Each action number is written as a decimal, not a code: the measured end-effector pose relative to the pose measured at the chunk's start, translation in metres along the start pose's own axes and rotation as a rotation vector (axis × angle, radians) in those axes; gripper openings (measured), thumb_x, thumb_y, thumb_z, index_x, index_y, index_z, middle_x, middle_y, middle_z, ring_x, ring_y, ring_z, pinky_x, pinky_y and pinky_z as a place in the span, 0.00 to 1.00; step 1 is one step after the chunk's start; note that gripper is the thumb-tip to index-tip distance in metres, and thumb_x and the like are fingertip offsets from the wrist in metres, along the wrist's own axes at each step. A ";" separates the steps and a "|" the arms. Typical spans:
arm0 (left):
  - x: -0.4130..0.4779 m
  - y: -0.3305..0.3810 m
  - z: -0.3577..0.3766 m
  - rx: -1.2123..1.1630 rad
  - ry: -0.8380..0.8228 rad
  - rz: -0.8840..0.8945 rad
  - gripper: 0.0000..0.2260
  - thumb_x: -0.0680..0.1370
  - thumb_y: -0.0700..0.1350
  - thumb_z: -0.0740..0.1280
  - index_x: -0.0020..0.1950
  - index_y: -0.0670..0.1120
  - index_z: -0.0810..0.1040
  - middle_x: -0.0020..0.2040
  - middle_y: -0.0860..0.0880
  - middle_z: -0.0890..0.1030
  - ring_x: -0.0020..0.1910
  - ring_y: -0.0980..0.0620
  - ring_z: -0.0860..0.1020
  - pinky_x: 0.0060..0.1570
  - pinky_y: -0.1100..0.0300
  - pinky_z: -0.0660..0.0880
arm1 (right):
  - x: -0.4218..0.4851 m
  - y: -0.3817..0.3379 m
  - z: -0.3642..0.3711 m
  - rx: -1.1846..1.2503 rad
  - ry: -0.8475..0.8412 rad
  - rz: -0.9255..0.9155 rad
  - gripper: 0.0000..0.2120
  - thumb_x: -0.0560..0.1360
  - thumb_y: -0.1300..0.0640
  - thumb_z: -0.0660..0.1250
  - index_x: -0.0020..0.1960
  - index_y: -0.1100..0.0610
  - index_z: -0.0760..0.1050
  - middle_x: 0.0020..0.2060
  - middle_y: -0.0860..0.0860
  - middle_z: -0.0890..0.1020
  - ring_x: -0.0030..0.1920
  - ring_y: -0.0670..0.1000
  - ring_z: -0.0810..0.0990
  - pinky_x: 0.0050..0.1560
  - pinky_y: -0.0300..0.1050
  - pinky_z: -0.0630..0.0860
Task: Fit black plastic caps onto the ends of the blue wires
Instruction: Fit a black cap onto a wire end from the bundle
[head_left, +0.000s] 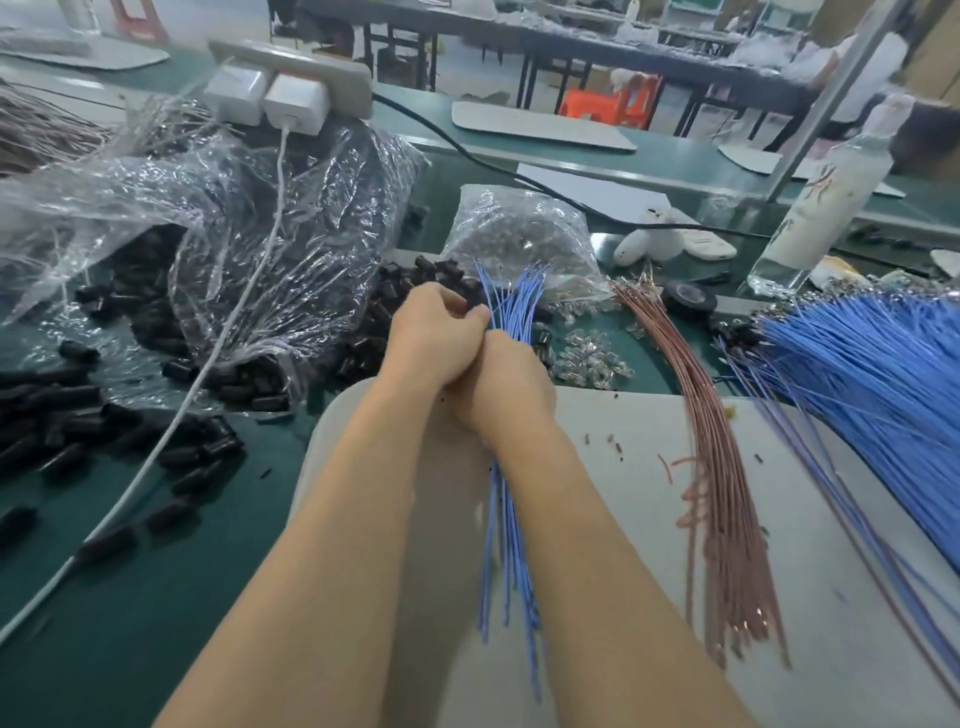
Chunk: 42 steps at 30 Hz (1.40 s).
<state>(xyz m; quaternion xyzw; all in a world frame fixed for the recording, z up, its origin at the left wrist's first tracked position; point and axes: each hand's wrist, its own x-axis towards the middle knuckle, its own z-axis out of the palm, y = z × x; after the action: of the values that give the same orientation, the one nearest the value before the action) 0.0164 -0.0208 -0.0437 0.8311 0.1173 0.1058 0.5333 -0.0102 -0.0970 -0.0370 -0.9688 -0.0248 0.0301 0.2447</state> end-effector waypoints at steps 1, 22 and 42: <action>0.001 0.001 -0.001 -0.022 0.023 0.001 0.08 0.75 0.48 0.69 0.51 0.46 0.75 0.43 0.52 0.76 0.52 0.47 0.78 0.54 0.53 0.75 | 0.000 -0.003 0.002 0.005 0.018 0.015 0.11 0.75 0.55 0.62 0.54 0.57 0.76 0.51 0.56 0.81 0.53 0.59 0.79 0.43 0.45 0.69; -0.023 0.045 0.016 -1.103 -0.343 -0.048 0.03 0.78 0.40 0.65 0.45 0.44 0.77 0.40 0.51 0.83 0.41 0.56 0.80 0.36 0.64 0.76 | -0.012 0.045 -0.062 1.069 -0.155 -0.046 0.13 0.77 0.64 0.61 0.34 0.56 0.71 0.26 0.50 0.68 0.24 0.46 0.60 0.23 0.34 0.56; -0.029 -0.007 0.023 -0.338 0.021 0.089 0.10 0.75 0.39 0.69 0.43 0.53 0.74 0.41 0.53 0.79 0.40 0.55 0.78 0.46 0.64 0.76 | -0.009 0.076 -0.060 1.728 0.168 -0.104 0.08 0.80 0.67 0.57 0.49 0.61 0.75 0.34 0.52 0.82 0.33 0.46 0.81 0.39 0.35 0.80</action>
<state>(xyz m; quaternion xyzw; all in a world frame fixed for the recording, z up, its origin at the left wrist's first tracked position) -0.0054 -0.0464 -0.0609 0.7329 0.0667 0.1561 0.6588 -0.0127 -0.1930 -0.0201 -0.4404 -0.0193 -0.0442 0.8965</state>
